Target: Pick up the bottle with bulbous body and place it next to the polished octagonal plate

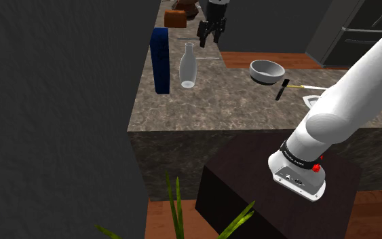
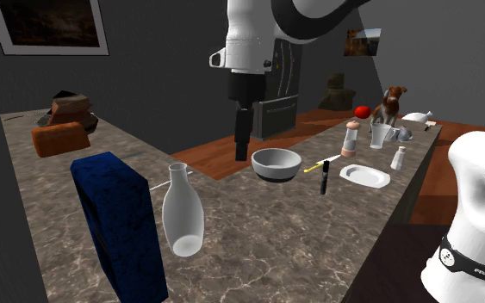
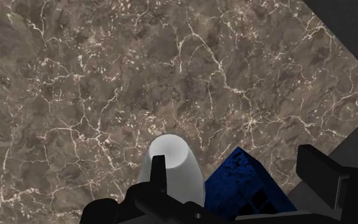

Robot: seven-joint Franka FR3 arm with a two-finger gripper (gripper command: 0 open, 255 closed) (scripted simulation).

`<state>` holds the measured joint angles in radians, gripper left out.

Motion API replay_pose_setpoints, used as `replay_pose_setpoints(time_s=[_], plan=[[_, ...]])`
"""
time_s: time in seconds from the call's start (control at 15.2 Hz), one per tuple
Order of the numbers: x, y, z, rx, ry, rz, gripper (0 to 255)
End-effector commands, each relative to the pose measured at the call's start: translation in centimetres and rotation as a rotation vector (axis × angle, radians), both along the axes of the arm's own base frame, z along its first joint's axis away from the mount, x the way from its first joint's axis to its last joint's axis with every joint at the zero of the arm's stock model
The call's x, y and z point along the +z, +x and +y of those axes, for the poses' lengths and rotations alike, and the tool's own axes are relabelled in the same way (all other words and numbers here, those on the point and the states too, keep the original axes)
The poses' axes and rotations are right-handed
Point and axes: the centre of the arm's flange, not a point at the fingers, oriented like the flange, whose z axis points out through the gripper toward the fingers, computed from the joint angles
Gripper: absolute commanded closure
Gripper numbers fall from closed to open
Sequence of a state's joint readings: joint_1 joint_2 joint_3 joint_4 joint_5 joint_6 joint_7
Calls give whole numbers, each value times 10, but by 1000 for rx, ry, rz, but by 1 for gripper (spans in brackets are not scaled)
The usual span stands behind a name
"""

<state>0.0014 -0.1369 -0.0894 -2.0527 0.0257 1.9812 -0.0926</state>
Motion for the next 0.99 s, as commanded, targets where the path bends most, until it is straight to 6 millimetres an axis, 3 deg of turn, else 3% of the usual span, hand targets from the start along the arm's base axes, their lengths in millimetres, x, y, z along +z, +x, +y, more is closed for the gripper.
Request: replay_pose_setpoints(time_s=[0.0,0.66,0.73,0.92], plan=[[-10,22,-10,3,-5,-9,0],[-48,140,-32,19,-23,-52,0],[-51,149,-34,20,-25,-55,0],[-67,151,-34,20,-25,-55,0]])
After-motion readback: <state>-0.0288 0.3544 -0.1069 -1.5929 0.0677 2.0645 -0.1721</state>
